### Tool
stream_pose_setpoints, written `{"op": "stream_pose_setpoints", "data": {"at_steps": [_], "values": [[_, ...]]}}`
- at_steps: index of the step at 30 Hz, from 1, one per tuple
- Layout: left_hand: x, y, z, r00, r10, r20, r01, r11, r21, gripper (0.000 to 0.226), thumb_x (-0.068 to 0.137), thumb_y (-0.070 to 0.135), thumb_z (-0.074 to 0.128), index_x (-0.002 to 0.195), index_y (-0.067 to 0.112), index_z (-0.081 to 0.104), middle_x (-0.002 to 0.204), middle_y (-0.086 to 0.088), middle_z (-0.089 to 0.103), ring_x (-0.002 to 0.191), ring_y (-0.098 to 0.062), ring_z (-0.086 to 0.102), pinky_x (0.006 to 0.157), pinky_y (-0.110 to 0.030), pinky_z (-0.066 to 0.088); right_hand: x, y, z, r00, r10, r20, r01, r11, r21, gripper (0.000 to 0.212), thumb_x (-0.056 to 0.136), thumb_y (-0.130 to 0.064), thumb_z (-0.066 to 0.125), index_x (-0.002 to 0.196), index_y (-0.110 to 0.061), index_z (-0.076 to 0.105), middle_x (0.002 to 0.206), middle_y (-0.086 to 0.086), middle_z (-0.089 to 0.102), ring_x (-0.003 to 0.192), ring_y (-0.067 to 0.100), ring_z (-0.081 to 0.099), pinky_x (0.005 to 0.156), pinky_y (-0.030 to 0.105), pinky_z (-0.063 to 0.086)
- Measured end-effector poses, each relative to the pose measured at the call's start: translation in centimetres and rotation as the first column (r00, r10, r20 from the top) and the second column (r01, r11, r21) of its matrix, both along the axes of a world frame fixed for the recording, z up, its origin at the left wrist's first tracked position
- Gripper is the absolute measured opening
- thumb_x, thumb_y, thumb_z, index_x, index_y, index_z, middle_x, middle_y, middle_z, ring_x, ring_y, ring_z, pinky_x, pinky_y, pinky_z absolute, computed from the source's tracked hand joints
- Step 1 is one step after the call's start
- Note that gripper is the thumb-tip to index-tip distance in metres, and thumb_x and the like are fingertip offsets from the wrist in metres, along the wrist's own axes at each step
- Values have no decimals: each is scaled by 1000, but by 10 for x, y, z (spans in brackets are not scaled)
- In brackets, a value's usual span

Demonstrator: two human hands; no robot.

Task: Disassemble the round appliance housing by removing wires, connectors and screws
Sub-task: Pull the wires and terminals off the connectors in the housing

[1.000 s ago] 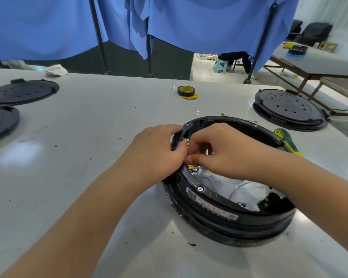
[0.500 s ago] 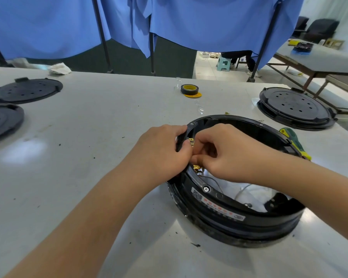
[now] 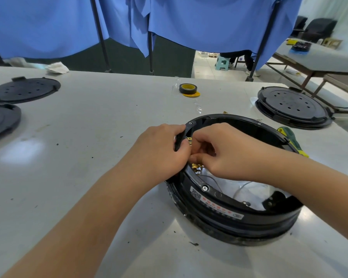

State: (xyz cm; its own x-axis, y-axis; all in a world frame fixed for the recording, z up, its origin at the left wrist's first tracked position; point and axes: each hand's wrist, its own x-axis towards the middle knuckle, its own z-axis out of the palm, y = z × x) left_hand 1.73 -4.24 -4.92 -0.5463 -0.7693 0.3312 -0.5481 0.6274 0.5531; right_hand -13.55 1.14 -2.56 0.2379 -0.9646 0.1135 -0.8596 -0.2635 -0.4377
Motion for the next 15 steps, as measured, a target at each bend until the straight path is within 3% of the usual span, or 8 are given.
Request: {"op": "stream_pose_setpoints", "data": {"at_steps": [2, 5, 10, 15], "values": [[0, 0, 1, 1000, -22, 6, 22, 1000, 15, 23, 89, 24, 51, 104, 19, 67, 46, 22, 51, 51, 3, 48, 47, -17, 32, -2, 0, 3, 999, 44, 6, -44, 999, 5, 16, 82, -15, 69, 70, -15, 59, 67, -1, 62, 63, 13, 56, 61, 31, 46], [0, 0, 0, 1000, -10, -4, 10, 1000, -1, 23, 89, 24, 52, 105, 18, 68, 41, 9, 43, 48, -2, 45, 46, -17, 29, -2, 0, 2, 999, 37, -11, -37, 999, -3, 16, 83, -16, 69, 70, -17, 59, 68, -1, 62, 65, 14, 57, 63, 34, 47], [-1, 2, 0, 1000, -2, 1, 2, 1000, -28, 23, 90, 24, 51, 105, 18, 67, 46, 8, 40, 48, -6, 40, 49, -23, 30, 1, 2, -5, 998, -54, -25, 54, 999, -2, 19, 82, -19, 66, 67, -22, 56, 61, -5, 60, 55, 7, 52, 53, 22, 40], [0, 2, 1, 1000, -5, 5, 5, 1000, -20, 23, 89, 24, 51, 104, 17, 67, 43, 7, 38, 46, -5, 43, 47, -18, 29, -2, 1, 4, 999, 43, -20, -43, 999, 18, 18, 83, -15, 68, 70, -17, 57, 69, 0, 61, 65, 14, 56, 62, 31, 45]]}}
